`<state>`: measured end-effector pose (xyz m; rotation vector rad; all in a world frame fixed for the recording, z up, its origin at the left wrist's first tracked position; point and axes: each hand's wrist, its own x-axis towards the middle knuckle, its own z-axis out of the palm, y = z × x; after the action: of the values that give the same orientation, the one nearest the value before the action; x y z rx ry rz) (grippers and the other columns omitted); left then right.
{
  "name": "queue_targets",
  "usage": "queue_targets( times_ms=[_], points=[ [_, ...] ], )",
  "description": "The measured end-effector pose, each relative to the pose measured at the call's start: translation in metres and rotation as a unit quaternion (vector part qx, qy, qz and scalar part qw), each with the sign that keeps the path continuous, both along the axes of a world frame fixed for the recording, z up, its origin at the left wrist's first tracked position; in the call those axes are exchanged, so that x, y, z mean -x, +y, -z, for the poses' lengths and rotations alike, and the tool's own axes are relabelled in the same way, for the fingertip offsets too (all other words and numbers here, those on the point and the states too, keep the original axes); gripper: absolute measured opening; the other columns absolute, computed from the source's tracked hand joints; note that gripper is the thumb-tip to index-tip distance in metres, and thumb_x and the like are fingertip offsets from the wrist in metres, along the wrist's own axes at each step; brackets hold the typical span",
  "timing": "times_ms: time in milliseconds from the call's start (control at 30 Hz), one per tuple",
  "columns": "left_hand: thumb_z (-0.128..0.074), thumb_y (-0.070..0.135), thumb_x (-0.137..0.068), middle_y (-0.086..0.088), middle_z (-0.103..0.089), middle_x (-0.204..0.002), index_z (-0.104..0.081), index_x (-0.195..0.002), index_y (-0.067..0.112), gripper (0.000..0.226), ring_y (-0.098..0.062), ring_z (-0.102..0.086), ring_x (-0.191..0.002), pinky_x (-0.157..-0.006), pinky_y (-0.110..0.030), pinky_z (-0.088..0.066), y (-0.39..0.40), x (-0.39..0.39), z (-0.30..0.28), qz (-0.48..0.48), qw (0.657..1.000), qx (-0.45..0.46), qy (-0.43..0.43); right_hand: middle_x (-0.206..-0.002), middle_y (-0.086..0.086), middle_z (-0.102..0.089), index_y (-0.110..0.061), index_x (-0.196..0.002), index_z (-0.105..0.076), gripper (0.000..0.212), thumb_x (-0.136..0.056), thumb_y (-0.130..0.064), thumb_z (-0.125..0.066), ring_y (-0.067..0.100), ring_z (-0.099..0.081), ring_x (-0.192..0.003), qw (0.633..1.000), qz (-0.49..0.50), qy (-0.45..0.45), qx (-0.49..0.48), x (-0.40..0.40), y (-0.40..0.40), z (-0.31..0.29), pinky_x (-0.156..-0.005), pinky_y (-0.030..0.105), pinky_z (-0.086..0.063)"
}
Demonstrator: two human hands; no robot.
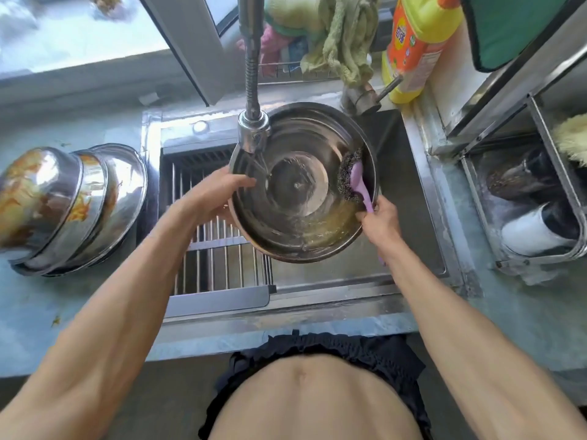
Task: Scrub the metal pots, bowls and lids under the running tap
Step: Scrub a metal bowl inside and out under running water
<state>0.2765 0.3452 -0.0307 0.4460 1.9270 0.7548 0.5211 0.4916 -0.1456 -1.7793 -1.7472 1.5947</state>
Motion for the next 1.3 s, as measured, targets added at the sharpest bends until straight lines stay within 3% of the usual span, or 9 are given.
queue_targets(
  times_ms=[100,233,400,567,667,800,933,1100,1300],
  points=[
    [-0.046,-0.002,-0.101,-0.012,-0.075,-0.095,-0.052,-0.108,0.026,0.030,-0.029,-0.078,-0.080,-0.064,-0.039,-0.064,0.008,0.000,-0.010,0.044,0.999,0.008,0.011,-0.096,0.009,-0.066,-0.009,-0.101,-0.059,0.015,-0.086,-0.010,-0.057,0.029,-0.062,-0.082,0.998,-0.024,-0.036,-0.046,0.008,0.009,-0.013,-0.069,0.034,-0.050],
    [-0.041,-0.005,-0.098,-0.016,-0.076,-0.092,-0.058,-0.104,0.024,0.034,-0.034,-0.077,-0.076,-0.062,-0.052,-0.064,0.009,-0.015,-0.008,0.046,0.997,-0.036,0.057,-0.106,0.015,-0.053,-0.005,-0.114,-0.053,0.030,-0.090,-0.022,-0.059,0.033,-0.054,-0.089,0.977,-0.112,-0.136,-0.119,0.015,0.011,-0.034,-0.072,0.033,-0.041],
    [-0.043,-0.008,-0.092,-0.019,-0.076,-0.089,-0.065,-0.108,0.011,0.034,-0.038,-0.076,-0.072,-0.058,-0.052,-0.062,-0.001,-0.026,0.006,-0.032,0.996,-0.066,0.059,-0.117,0.023,-0.061,-0.006,-0.139,-0.049,0.043,-0.098,-0.004,-0.036,0.044,-0.060,-0.106,0.850,-0.366,-0.290,-0.243,0.024,-0.013,-0.046,-0.083,0.045,-0.048],
    [-0.051,0.007,-0.090,-0.014,-0.070,-0.106,-0.054,-0.111,0.013,0.022,-0.031,-0.073,-0.093,-0.070,-0.062,-0.061,-0.007,-0.049,0.040,-0.175,0.978,-0.091,0.063,-0.099,0.020,-0.067,0.000,-0.110,-0.068,0.027,-0.090,-0.007,-0.051,0.034,-0.064,-0.085,0.899,-0.396,-0.184,-0.038,0.051,-0.037,-0.053,-0.064,0.029,-0.043],
    [-0.053,0.016,-0.104,-0.014,-0.065,-0.104,-0.050,-0.098,0.020,0.008,-0.021,-0.063,-0.093,-0.093,-0.054,-0.054,-0.004,-0.060,0.042,-0.206,0.968,-0.121,0.081,-0.069,0.008,-0.057,-0.007,-0.108,-0.072,0.028,-0.095,-0.008,-0.048,0.019,-0.046,-0.053,0.920,-0.380,-0.070,0.070,0.064,-0.043,-0.064,-0.043,0.023,-0.032],
    [-0.048,0.023,-0.107,-0.015,-0.067,-0.119,-0.053,-0.123,0.008,0.023,-0.013,-0.068,-0.098,-0.085,-0.033,-0.060,-0.008,-0.057,0.043,-0.205,0.965,-0.149,0.073,-0.062,0.002,-0.054,-0.021,-0.114,-0.070,0.025,-0.101,-0.019,-0.050,0.012,-0.039,-0.046,0.933,-0.342,0.016,0.108,0.069,-0.046,-0.069,-0.041,0.020,-0.028],
    [-0.051,0.042,-0.096,-0.011,-0.071,-0.116,-0.055,-0.124,0.014,0.039,-0.025,-0.072,-0.104,-0.088,-0.054,-0.060,-0.014,-0.051,0.047,-0.206,0.969,-0.127,0.047,-0.095,0.013,-0.069,-0.010,-0.110,-0.071,0.027,-0.091,-0.013,-0.051,0.032,-0.067,-0.087,0.873,-0.460,-0.146,-0.064,0.054,-0.040,-0.058,-0.068,0.032,-0.049],
    [-0.052,0.048,-0.095,-0.014,-0.069,-0.110,-0.053,-0.100,0.032,0.017,-0.034,-0.070,-0.102,-0.084,-0.065,-0.057,-0.012,-0.066,0.047,-0.162,0.981,-0.085,0.065,-0.130,0.015,-0.062,-0.007,-0.127,-0.060,0.037,-0.094,-0.002,-0.044,0.034,-0.061,-0.118,0.780,-0.481,-0.353,-0.187,0.041,-0.011,-0.060,-0.087,0.037,-0.049],
    [-0.051,0.037,-0.103,-0.010,-0.062,-0.097,-0.047,-0.099,0.016,0.022,-0.034,-0.068,-0.096,-0.079,-0.062,-0.059,0.005,-0.078,0.041,-0.218,0.969,-0.099,0.062,-0.125,0.017,-0.063,-0.006,-0.128,-0.060,0.036,-0.094,-0.006,-0.047,0.037,-0.062,-0.112,0.811,-0.463,-0.337,-0.121,0.044,-0.019,-0.065,-0.086,0.036,-0.051]
  ],
)
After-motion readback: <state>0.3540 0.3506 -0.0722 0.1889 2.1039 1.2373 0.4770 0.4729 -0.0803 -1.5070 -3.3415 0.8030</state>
